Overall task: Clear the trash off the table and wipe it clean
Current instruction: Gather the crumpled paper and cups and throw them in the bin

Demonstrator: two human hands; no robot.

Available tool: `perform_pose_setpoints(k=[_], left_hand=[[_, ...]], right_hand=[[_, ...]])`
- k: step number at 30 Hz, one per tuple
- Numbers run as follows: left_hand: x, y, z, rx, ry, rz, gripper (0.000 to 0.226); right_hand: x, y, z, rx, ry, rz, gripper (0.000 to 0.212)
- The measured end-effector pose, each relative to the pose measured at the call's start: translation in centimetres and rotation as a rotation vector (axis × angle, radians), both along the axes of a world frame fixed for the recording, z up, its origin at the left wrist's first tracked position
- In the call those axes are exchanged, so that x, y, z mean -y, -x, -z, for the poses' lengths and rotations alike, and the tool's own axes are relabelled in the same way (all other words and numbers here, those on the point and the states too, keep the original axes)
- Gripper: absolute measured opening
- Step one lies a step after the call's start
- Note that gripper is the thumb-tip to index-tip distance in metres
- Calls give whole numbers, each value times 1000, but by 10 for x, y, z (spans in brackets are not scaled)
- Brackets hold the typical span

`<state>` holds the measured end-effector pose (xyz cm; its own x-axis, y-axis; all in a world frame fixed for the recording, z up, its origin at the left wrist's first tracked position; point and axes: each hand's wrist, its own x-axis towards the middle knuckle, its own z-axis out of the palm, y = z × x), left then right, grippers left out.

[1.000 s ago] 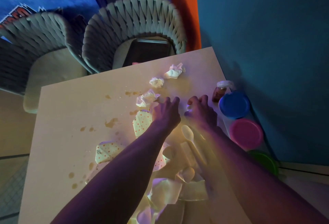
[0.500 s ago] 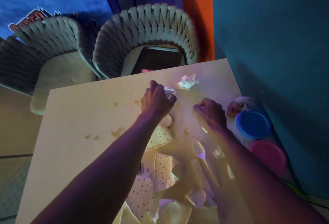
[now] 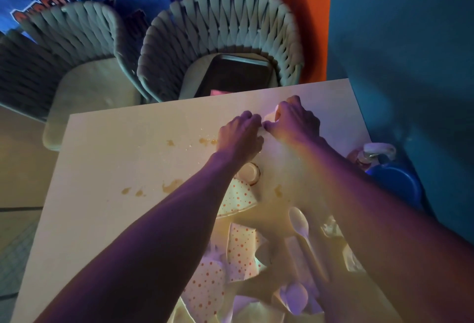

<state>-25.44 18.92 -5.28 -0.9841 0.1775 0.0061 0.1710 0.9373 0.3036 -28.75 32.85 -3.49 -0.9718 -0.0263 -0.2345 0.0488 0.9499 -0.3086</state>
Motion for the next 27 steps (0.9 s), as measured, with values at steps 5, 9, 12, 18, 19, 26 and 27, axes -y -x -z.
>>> perform_pose_setpoints(k=[5, 9, 12, 18, 19, 26, 27], left_hand=[[23, 4, -31, -91, -166, -152, 32], [40, -7, -44, -66, -164, -185, 33], [39, -18, -38, 34, -106, -200, 29], [36, -37, -7, 214, 25, -184, 45], [36, -39, -3, 221, 33, -182, 43], [35, -40, -8, 227, 46, -218, 32], [36, -41, -11, 223, 26, -229, 33]], right_hand=[[-3, 2, 16, -74, -23, 23, 37], [-3, -3, 20, -148, 44, 48, 30], [-4, -11, 17, -181, 123, 66, 28], [-16, -38, -7, -100, 374, 259, 31], [-20, -47, -11, -85, 428, 298, 28], [-34, -136, -24, -42, 697, 570, 19], [-35, -150, -26, -37, 696, 586, 20]])
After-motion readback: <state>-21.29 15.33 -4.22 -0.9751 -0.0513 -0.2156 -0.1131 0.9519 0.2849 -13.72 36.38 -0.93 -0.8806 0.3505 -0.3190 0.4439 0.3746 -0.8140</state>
